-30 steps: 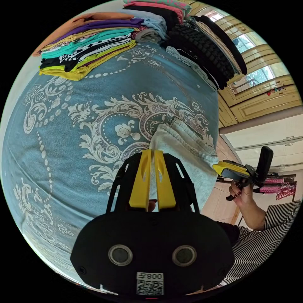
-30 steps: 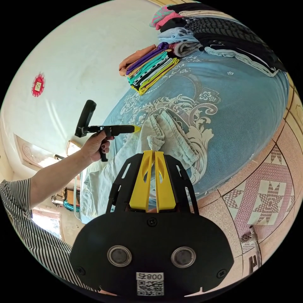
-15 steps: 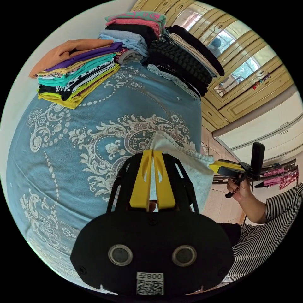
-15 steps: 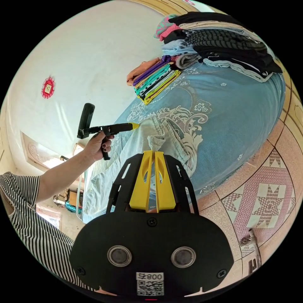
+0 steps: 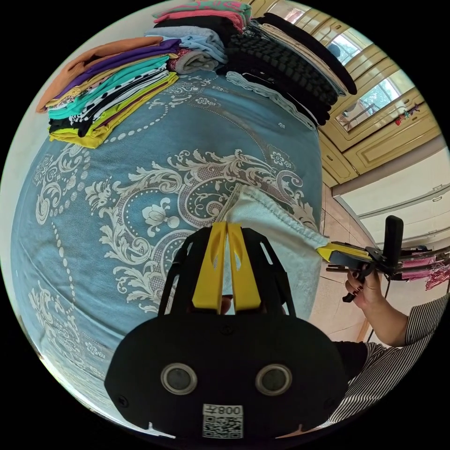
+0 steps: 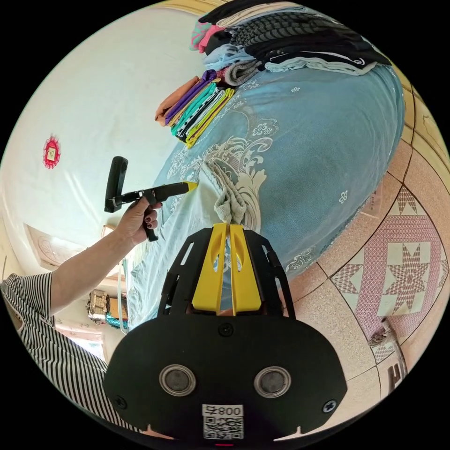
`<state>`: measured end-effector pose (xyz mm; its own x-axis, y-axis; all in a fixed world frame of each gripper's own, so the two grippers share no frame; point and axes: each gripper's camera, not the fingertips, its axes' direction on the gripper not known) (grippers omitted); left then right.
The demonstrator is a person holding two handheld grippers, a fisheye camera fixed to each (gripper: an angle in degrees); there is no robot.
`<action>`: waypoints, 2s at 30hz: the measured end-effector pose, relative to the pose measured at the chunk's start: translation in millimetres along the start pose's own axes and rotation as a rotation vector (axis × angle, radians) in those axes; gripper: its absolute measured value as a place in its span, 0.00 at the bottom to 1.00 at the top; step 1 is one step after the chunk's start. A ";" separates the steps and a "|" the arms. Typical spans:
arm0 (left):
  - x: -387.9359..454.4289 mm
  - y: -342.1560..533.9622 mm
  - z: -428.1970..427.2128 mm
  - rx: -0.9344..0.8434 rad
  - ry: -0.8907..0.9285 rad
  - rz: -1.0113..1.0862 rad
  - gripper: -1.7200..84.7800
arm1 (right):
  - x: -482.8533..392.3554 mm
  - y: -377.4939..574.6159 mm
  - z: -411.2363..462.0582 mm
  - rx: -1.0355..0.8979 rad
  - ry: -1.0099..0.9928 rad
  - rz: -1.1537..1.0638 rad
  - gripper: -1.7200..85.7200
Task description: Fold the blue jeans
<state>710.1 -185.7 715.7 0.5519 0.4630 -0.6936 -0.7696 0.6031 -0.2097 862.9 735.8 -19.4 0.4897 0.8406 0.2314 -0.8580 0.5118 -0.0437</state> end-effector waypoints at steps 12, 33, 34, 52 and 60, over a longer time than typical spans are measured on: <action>2.7 63.3 -58.8 0.171 -0.013 -0.019 0.02 | -52.8 12.5 21.7 0.078 0.077 -0.062 0.02; -89.1 446.6 -193.9 0.185 0.032 -0.479 0.04 | -214.5 46.0 245.1 -0.127 0.332 -0.357 0.02; -101.1 488.7 -213.8 0.209 -0.017 -0.570 0.04 | -229.2 51.0 254.8 -0.125 0.312 -0.374 0.02; -202.0 775.1 -340.0 0.329 -0.194 -0.745 0.11 | -628.9 254.9 696.9 -0.736 -0.228 -1.074 0.02; -227.6 820.8 -341.2 0.236 -0.180 -0.605 0.10 | -662.2 378.7 816.4 -0.875 -0.128 -1.201 0.02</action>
<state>-156.8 -17.6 466.2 0.9243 0.0876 -0.3715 -0.2285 0.9066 -0.3548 87.1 228.4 604.3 0.7620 -0.1462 0.6309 0.4231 0.8499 -0.3140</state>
